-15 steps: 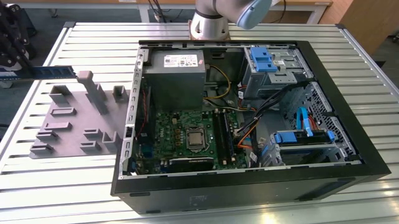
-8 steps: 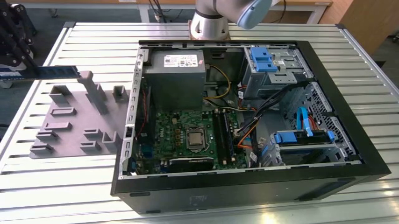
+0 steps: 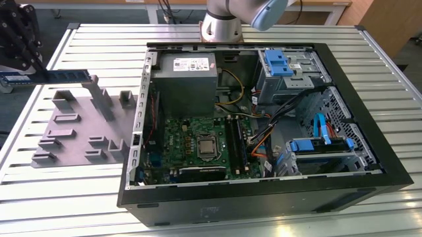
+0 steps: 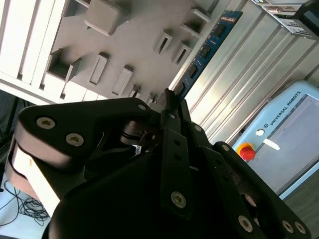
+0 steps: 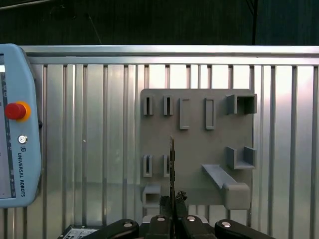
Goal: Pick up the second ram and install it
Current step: 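Pick up the second ram and move it above second insertion slot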
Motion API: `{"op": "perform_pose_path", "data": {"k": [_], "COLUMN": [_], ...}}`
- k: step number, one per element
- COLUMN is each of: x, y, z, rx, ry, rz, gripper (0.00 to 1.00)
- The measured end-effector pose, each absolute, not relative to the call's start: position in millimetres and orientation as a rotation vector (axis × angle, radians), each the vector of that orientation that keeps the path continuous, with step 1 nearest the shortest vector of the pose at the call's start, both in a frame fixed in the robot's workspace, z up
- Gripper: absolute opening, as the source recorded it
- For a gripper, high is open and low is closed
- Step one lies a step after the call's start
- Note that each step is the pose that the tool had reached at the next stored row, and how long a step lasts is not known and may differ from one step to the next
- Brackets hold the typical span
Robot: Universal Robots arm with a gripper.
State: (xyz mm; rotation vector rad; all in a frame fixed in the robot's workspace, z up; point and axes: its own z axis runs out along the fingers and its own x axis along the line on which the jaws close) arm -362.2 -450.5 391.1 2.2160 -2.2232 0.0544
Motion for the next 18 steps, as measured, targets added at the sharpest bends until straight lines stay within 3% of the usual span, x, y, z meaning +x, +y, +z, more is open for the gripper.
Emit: {"op": "perform_pose_path", "data": {"k": [18], "x": [-336], "y": [-450], "z": [391], "rx": [2.216], "ry": [-2.223], "rz": [0.054], "gripper": [0.14]}}
